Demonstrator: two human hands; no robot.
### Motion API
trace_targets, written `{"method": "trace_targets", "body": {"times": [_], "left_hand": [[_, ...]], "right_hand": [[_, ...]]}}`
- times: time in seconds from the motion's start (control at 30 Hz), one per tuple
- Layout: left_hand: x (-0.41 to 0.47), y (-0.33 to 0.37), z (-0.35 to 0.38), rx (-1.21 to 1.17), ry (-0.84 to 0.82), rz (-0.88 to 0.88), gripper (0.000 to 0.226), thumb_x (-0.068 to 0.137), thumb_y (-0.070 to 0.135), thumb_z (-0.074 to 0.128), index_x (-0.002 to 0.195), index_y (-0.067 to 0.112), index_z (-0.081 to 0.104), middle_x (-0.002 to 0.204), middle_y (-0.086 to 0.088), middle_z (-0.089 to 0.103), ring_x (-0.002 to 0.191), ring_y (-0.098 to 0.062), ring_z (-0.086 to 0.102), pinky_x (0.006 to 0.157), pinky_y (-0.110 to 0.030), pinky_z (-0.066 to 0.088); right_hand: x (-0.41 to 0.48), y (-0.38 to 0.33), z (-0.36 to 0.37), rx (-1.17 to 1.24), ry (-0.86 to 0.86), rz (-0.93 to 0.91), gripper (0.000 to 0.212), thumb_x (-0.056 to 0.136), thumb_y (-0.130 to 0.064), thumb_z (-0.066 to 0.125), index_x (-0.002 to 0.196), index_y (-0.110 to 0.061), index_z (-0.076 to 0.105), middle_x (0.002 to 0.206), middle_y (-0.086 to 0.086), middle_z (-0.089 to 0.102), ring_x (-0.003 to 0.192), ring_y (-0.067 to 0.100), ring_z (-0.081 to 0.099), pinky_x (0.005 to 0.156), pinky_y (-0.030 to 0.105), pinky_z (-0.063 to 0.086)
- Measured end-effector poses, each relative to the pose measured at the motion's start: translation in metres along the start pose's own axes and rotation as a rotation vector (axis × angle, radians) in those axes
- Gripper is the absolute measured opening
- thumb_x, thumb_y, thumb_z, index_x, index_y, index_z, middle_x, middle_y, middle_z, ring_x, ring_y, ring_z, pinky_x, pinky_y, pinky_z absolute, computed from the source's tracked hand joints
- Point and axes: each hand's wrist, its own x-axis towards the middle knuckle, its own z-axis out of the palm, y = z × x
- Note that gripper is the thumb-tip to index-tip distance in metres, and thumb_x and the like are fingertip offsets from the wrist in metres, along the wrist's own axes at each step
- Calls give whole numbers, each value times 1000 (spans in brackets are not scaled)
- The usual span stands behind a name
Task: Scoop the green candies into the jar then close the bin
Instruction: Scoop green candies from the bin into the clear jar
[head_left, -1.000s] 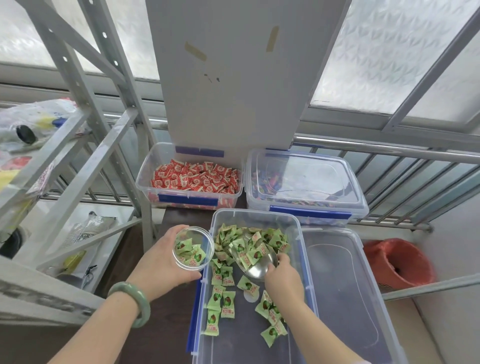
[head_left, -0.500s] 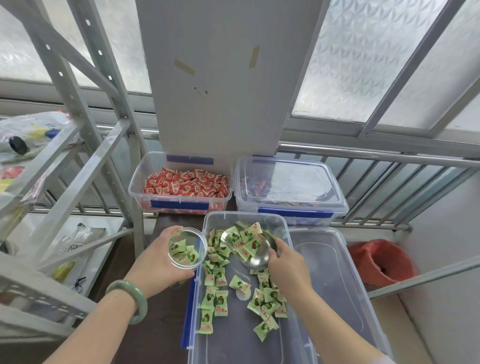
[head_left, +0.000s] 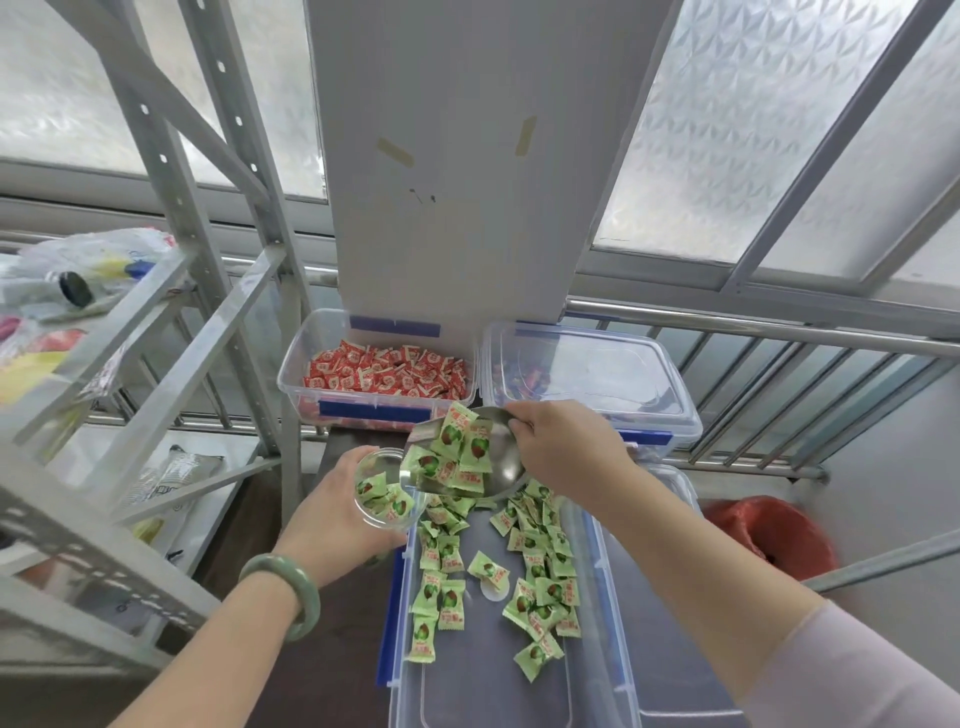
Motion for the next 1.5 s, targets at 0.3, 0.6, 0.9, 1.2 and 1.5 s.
{"method": "trace_targets", "body": {"times": [0.3,0.6,0.9,1.2,1.5], "left_hand": [[-7,6,-4,1,10,6,81,59,32,83,125,36,38,96,25,54,78,1,60,61,-18,53],[-9,1,-6,-16,5,-2,86,58,32,85,129,36,35,108,16,52,95,-9,57,85,-29,52],[-8,-3,-7,45,-7,-18,97,59,37,84,138,30,29,137,4,47,113,-13,49,94,-28,40],[-4,-4,-5,76,-38,8,98,57,36,85,138,30,30,136,6,47,102,-4,42,95,-26,39],[2,-5,-1,94,-9,25,99,55,40,87,136,32,32,124,14,48,104,-1,43,95,-23,38]], "right_hand": [[11,-46,-6,-353,-64,-166,24,94,-14,43,111,-16,60,81,2,51,77,26,51,66,34,45],[10,-41,-10,-321,10,-179,19,93,-14,41,97,-23,57,71,-1,45,75,27,50,66,33,46],[3,14,23,-265,-164,279,31,90,-12,40,115,-14,59,115,8,64,96,29,60,68,35,44],[-8,44,92,-176,-476,480,36,92,-11,42,125,-7,54,120,9,62,100,26,61,73,30,43],[11,49,131,117,-463,504,38,95,-10,41,130,-1,51,129,15,57,117,31,57,94,36,48]]}}
